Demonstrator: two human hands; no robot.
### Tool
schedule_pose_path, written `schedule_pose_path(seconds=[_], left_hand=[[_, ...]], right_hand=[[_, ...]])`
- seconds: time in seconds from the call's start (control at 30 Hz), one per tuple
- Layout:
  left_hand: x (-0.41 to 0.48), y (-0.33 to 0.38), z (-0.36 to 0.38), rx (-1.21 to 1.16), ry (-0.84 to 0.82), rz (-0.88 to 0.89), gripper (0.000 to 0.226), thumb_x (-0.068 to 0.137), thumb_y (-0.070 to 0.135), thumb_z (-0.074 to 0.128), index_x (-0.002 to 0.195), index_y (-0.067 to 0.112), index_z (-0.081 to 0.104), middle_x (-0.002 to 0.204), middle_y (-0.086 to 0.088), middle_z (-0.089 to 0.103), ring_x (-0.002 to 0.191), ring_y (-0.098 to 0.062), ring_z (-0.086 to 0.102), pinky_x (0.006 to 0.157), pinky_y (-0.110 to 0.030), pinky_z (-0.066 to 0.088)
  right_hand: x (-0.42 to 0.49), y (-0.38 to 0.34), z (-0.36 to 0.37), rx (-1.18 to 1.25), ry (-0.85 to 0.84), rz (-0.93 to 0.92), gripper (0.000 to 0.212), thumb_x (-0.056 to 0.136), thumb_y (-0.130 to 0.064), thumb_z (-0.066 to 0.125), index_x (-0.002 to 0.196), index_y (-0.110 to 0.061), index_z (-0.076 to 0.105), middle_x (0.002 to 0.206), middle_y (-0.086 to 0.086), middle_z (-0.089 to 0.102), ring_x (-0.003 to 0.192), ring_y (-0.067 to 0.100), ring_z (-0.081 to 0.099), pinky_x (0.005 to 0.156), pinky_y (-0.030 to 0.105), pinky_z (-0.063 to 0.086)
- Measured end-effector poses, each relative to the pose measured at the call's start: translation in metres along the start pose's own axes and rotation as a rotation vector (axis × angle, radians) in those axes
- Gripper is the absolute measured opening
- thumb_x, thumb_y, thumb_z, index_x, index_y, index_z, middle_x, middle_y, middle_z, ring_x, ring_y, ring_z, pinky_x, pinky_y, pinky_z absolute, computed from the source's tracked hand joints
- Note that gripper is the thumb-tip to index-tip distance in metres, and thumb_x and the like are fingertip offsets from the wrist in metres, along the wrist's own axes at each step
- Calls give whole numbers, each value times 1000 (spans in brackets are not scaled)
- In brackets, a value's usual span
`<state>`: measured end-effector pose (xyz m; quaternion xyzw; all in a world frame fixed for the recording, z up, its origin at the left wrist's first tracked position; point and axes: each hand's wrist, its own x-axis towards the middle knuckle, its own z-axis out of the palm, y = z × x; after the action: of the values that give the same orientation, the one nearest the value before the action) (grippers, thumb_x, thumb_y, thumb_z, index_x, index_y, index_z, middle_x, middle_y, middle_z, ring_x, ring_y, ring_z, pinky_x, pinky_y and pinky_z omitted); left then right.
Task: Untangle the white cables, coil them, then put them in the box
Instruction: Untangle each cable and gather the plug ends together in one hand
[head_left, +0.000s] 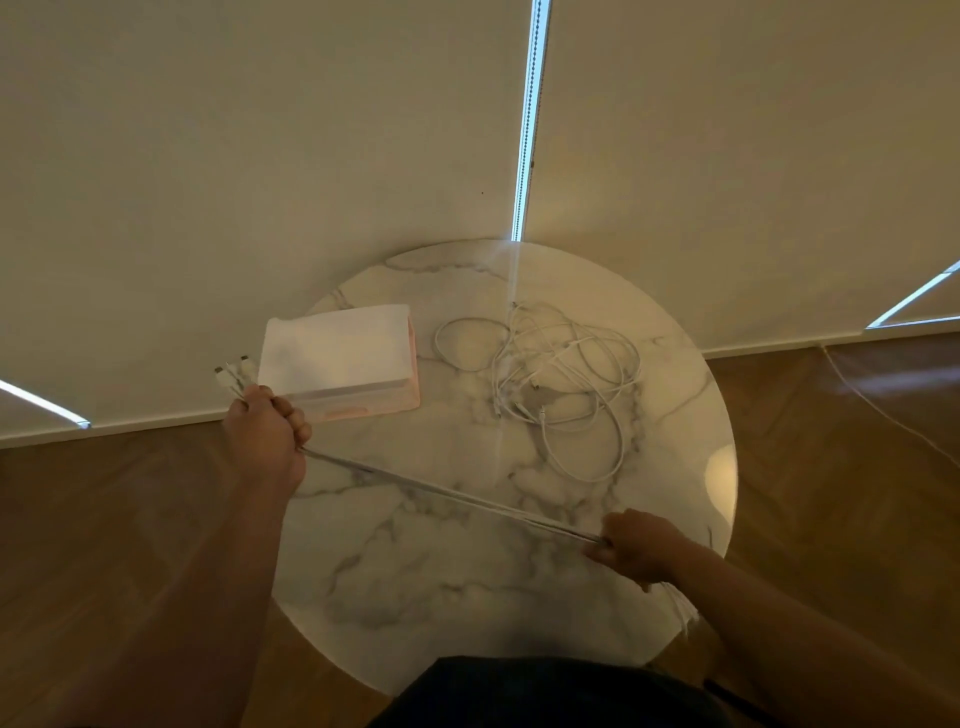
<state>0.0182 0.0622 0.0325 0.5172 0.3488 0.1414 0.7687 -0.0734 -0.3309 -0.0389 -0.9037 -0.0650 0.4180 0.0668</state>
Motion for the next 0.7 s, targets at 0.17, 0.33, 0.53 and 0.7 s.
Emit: schedule_pose_path(seconds=[0.17,0.33,0.53,0.7], left_hand=[[0,-14,1,34,-40,11,35,103,18,28,69,20,36,45,9,30,35,-7,22,38,-14,18],[-1,-14,0,33,-44,15,35,102,17,27,69,21,36,44,10,30,35,-6,22,38,-14,18],[-13,-23,1,50,-92,-16,39,104,19,29,65,23,36,44,10,27,36,-6,19,37,-15,17],[-22,-34,2,53,-131,-31,37,105,26,31,70,22,38,46,11,26,37,-6,20,38,-16,17]], right_hand=[[-5,2,-3,-14,-119,94,52,94,-54,50,116,-8,51,89,8,66,71,18,65,68,32,55],[-4,1,-16,-233,-23,84,49,95,-53,45,123,-14,54,120,8,60,109,25,59,88,36,47],[-16,13,-11,-185,-393,228,49,98,-38,52,57,-11,58,38,-6,54,50,5,54,76,23,49],[-6,24,-4,-269,-177,144,50,88,-44,64,124,-12,52,122,8,55,109,23,58,93,35,46]])
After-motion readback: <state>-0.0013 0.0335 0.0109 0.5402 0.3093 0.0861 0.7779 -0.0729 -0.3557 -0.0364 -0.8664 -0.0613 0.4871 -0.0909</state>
